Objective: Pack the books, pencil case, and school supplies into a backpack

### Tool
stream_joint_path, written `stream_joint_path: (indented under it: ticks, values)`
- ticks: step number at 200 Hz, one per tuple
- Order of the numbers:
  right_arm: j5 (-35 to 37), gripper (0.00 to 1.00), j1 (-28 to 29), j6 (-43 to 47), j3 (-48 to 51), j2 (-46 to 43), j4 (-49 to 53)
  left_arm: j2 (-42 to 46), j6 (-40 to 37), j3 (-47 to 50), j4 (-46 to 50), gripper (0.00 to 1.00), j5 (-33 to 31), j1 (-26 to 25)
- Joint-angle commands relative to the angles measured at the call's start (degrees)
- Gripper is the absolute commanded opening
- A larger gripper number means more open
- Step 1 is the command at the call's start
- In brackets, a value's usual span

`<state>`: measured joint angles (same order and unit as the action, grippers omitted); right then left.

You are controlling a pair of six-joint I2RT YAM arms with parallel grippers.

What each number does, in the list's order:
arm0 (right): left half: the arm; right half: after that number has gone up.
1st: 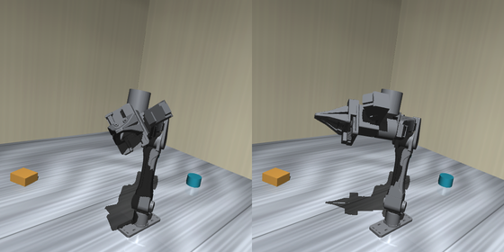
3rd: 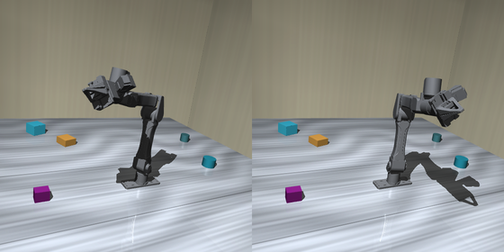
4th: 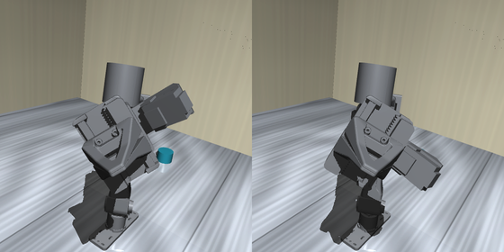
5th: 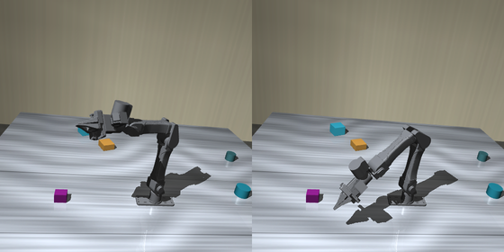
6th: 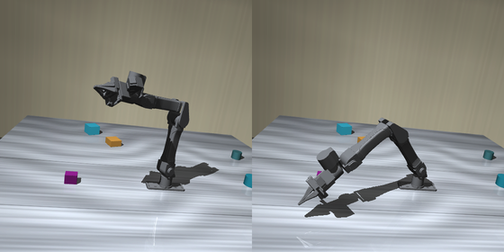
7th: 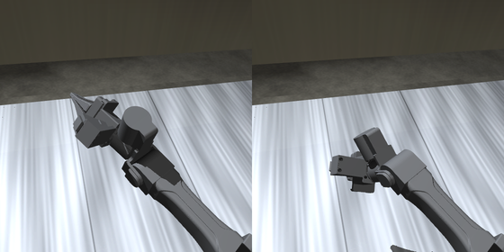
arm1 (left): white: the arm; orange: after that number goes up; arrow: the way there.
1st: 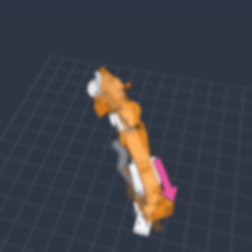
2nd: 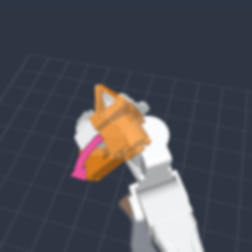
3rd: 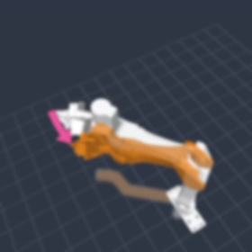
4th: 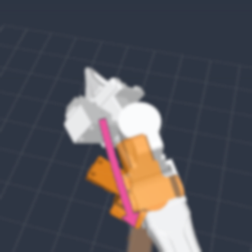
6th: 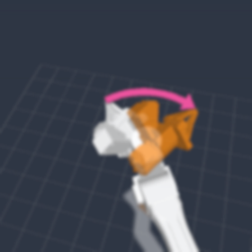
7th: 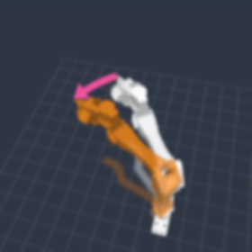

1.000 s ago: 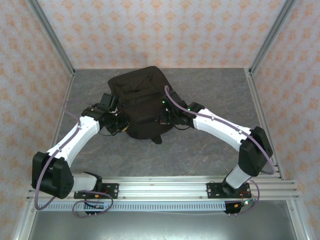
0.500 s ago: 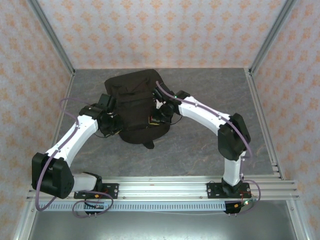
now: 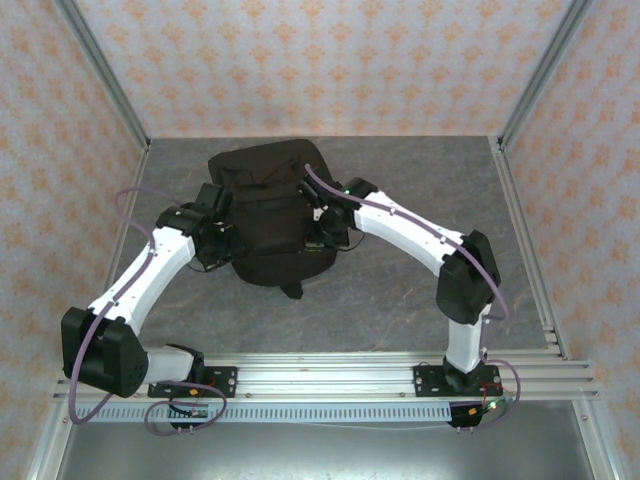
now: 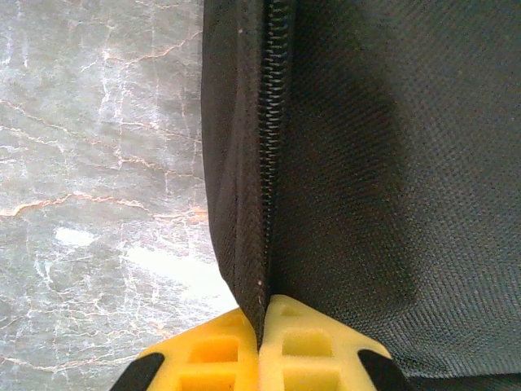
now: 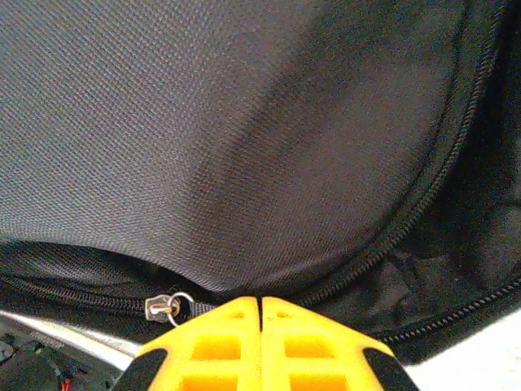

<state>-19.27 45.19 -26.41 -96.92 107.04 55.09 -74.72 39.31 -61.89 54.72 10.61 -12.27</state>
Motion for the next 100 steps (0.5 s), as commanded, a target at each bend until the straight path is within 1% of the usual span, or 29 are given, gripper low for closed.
stream_joint_path:
  ticks: [1,22,30,50,71,95,100]
  values:
    - [19.1,0.00,-3.9,2.0,0.4,-3.0,9.4,2.0,-1.8,-1.5,4.7,0.00,-10.6,1.2]
    - [24.8,0.00,-4.1,2.5,0.0,-3.2,9.4,2.1,-2.0,-1.4,4.5,0.00,-10.8,1.2]
    - [25.1,0.00,-4.1,2.6,-0.2,-3.3,9.2,2.2,-2.0,-1.3,4.4,0.00,-10.8,1.2]
    - [22.1,0.00,-4.1,2.6,-0.9,-3.2,8.4,2.4,-2.1,-1.2,4.4,0.00,-11.0,1.2]
    - [15.7,0.00,-4.1,2.0,-0.7,-3.5,6.8,2.0,-2.2,-1.9,4.6,0.00,-11.4,1.2]
    - [10.5,0.00,-3.1,0.1,0.3,-5.0,3.6,1.1,-2.3,-4.4,5.7,0.00,-14.9,1.7]
    - [9.0,0.00,-2.9,-0.7,0.7,-5.4,2.5,0.8,-2.1,-5.1,5.7,0.05,-15.3,2.2]
